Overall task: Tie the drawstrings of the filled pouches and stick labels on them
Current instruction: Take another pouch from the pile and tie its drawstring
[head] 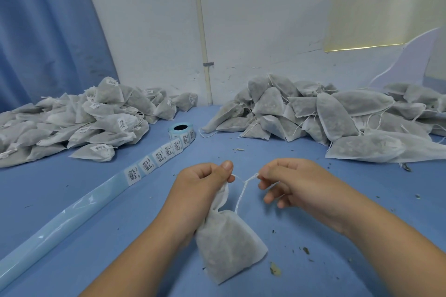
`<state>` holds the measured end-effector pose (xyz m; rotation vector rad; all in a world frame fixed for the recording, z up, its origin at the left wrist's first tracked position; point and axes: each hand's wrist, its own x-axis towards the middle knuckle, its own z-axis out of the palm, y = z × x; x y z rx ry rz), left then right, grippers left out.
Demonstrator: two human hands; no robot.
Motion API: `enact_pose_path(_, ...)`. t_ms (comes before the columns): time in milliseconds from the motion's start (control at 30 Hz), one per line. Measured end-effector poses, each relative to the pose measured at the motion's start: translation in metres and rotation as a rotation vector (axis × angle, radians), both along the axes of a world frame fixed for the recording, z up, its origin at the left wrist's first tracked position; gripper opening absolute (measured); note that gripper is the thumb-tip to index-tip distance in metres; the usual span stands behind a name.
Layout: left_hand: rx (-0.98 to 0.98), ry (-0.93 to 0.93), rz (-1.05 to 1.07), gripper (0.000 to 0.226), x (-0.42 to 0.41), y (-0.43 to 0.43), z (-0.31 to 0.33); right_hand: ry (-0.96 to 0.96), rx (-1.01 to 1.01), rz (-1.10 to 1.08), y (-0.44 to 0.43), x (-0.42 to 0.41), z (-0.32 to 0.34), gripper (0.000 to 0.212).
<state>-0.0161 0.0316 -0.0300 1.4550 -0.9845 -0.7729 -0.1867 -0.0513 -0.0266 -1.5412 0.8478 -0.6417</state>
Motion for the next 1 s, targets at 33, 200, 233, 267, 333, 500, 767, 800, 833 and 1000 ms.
enact_pose_path(33, -0.002, 0.01, -0.005, 0.037, 0.0, 0.0, 0.0, 0.011, 0.012, -0.005, 0.001, 0.002, -0.001, 0.02)
enact_pose_path(200, 0.013, -0.019, -0.04, 0.033, -0.001, 0.0, -0.002, 0.027, 0.047, 0.035, 0.009, 0.014, -0.011, 0.042)
enact_pose_path(233, 0.011, -0.018, -0.055, 0.031, 0.0, 0.0, -0.002, 0.02, 0.057, 0.049, 0.011, 0.016, -0.013, 0.042)
enact_pose_path(267, 0.01, -0.017, -0.074, 0.031, 0.0, 0.001, -0.002, 0.007, 0.068, 0.063, 0.012, 0.018, -0.014, 0.04)
enact_pose_path(333, 0.003, -0.017, -0.113, 0.032, 0.001, 0.001, -0.002, -0.029, 0.092, 0.087, 0.014, 0.021, -0.017, 0.034)
enact_pose_path(500, 0.002, -0.024, -0.155, 0.032, 0.001, 0.002, -0.003, -0.174, 0.172, 0.113, 0.013, 0.017, -0.014, 0.015)
enact_pose_path(767, 0.01, 0.0, -0.165, 0.031, 0.003, 0.003, -0.003, -0.24, 0.17, -0.009, 0.007, 0.008, -0.005, 0.008)
enact_pose_path(800, 0.01, -0.003, -0.165, 0.031, 0.003, 0.003, -0.003, -0.277, 0.192, -0.017, 0.006, 0.007, -0.004, 0.009)
enact_pose_path(833, 0.011, -0.004, -0.165, 0.031, 0.003, 0.003, -0.003, -0.324, 0.22, -0.02, 0.005, 0.006, -0.002, 0.012)
enact_pose_path(1000, 0.021, -0.094, -0.178, 0.034, 0.005, 0.003, -0.003, -0.606, 0.347, -0.043, 0.0, 0.003, 0.004, 0.027)
